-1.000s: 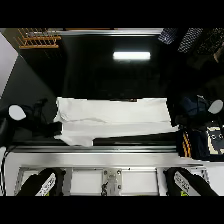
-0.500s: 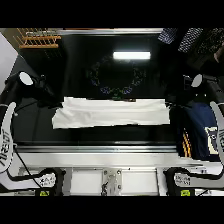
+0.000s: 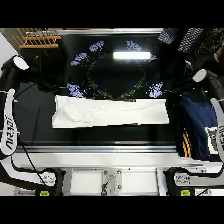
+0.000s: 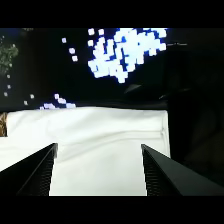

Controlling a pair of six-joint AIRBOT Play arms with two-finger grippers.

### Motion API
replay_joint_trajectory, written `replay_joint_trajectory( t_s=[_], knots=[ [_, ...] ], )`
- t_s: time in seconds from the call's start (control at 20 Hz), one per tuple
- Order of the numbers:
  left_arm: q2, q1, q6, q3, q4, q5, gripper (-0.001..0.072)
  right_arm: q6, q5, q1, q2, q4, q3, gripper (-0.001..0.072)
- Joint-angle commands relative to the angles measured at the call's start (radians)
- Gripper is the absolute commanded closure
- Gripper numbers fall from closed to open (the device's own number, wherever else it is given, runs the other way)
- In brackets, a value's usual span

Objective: Fold the clothes and pants, and hang the long-sleeved shirts on hangers.

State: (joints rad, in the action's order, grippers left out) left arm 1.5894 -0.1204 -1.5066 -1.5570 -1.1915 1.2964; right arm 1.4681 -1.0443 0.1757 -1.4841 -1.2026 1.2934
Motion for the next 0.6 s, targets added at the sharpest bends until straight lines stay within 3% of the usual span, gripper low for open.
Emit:
replay_joint_trajectory(
  t_s=[0.0,0.25,0.55],
  knots=[
    [-0.086,0.036,0.001,0.112,0.035,-0.072,0.0699,-0.179,-0.128,0.118,0.028,0.058,-0.089,0.0137],
    [-0.177,0.180,0.000,0.367,0.129,-0.185,0.0701,-0.285,-0.070,0.282,-0.018,0.251,-0.271,0.0137],
    [-0.139,0.371,0.000,0.435,0.146,-0.216,0.0701,-0.349,-0.062,0.261,-0.132,0.379,-0.277,0.0139]
  ],
)
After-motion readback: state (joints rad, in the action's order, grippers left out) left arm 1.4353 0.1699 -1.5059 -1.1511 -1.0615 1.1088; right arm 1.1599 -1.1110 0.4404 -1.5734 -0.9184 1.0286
